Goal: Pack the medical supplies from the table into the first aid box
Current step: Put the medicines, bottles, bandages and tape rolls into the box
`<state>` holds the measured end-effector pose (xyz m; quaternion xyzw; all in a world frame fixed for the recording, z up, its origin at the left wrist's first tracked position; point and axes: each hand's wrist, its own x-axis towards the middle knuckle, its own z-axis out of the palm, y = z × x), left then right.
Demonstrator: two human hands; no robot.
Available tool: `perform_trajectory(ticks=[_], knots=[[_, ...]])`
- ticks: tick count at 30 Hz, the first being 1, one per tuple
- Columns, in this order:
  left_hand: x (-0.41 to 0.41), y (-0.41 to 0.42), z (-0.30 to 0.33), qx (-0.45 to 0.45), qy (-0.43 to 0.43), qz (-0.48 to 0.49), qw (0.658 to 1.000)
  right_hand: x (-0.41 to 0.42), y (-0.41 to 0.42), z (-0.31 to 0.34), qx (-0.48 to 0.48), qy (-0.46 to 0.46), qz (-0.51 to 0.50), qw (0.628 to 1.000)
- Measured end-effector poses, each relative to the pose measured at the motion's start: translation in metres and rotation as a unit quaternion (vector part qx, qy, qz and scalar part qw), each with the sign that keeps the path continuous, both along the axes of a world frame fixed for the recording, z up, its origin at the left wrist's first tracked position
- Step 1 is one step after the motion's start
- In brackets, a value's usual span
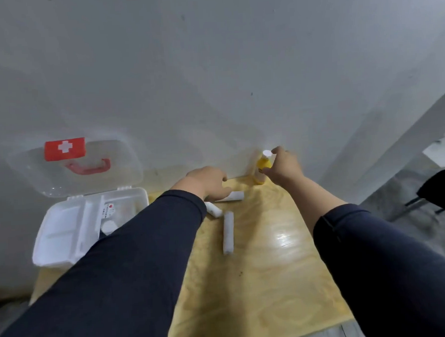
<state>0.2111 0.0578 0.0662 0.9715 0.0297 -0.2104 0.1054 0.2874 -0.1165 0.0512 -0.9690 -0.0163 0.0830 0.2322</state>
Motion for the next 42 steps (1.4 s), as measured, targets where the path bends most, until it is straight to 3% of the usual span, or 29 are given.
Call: perform_trajectory(ticks=[8,21,33,42], knots=[[0.026,-0.011,-0.034,-0.003,0.028,0.035,0.999,0.037,-0.002,-0.043,0.150,0.032,-0.055,0.987],[0.015,-0.012,-0.016,-0.003,0.012,0.079,0.997,0.029,0.001,-0.027,0.148,0.010,0.031,0.989],[-0.066,0.073,0.037,0.032,-0.049,0.152,0.987,-0.050,0.120,0.041,0.217,-0.019,0.166,0.962],[-0.142,0.150,0.029,0.018,-0.043,0.248,0.968,-0.118,0.198,0.047,0.219,-0.002,0.224,0.950]])
